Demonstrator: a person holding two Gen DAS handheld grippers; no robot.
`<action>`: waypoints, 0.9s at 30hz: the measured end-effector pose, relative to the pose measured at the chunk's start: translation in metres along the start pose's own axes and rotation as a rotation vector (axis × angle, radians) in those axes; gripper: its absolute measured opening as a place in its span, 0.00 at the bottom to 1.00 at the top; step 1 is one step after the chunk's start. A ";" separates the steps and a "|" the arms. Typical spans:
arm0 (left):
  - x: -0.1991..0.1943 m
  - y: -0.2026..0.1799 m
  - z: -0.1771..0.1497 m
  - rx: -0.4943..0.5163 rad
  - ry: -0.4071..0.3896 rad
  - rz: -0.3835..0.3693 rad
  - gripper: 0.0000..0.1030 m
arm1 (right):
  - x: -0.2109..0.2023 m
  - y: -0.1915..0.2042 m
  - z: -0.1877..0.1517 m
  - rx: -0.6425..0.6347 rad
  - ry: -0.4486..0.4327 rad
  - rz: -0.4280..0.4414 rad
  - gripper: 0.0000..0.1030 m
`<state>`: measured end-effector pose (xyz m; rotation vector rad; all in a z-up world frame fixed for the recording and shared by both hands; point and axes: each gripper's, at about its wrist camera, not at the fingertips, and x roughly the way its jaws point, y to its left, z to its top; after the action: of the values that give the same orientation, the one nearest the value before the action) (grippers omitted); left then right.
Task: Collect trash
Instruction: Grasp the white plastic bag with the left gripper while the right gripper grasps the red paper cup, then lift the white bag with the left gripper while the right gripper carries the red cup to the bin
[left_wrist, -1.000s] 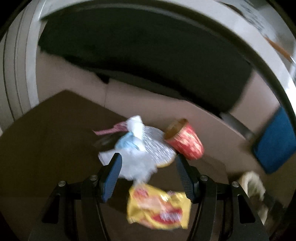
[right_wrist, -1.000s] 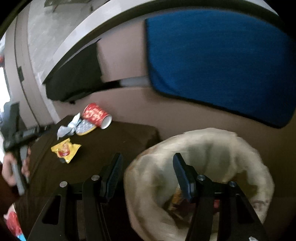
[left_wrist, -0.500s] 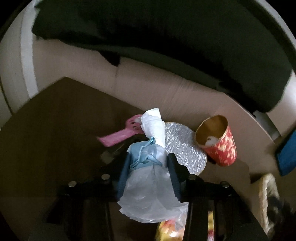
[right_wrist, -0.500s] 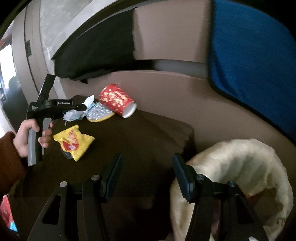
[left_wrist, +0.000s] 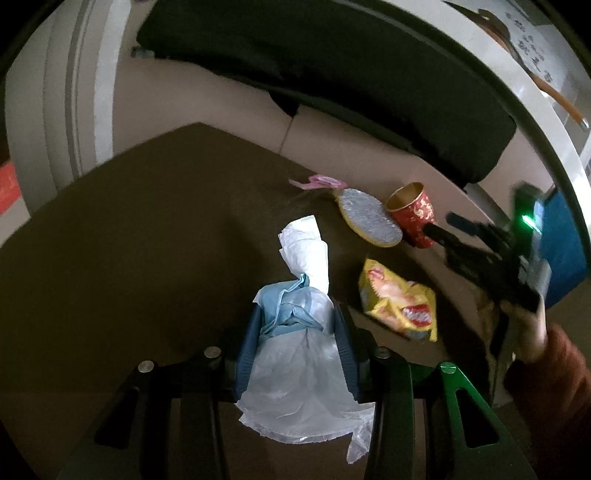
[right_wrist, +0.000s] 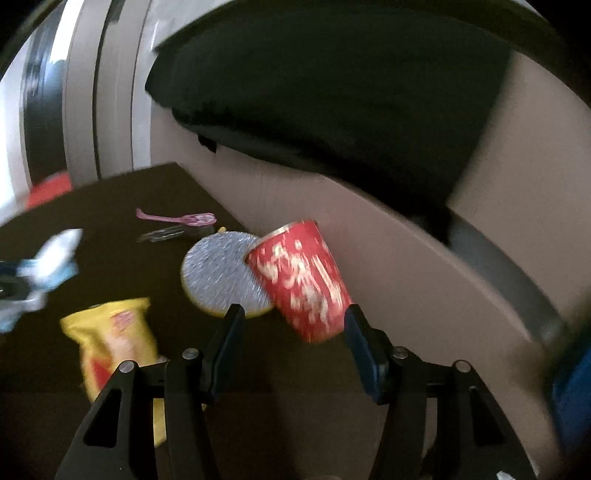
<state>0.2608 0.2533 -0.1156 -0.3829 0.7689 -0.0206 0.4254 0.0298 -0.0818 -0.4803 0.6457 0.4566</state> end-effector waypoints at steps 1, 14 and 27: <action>-0.004 0.003 -0.002 0.006 -0.010 -0.001 0.40 | 0.010 0.004 0.004 -0.024 0.011 -0.017 0.52; -0.014 0.018 -0.013 -0.043 0.016 -0.068 0.40 | 0.049 0.018 0.018 -0.087 0.086 -0.111 0.63; -0.035 -0.010 -0.026 -0.026 0.004 -0.081 0.40 | -0.057 0.035 -0.034 0.064 0.086 0.226 0.56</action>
<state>0.2191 0.2411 -0.1055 -0.4387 0.7577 -0.0878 0.3508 0.0246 -0.0779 -0.3688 0.7993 0.6288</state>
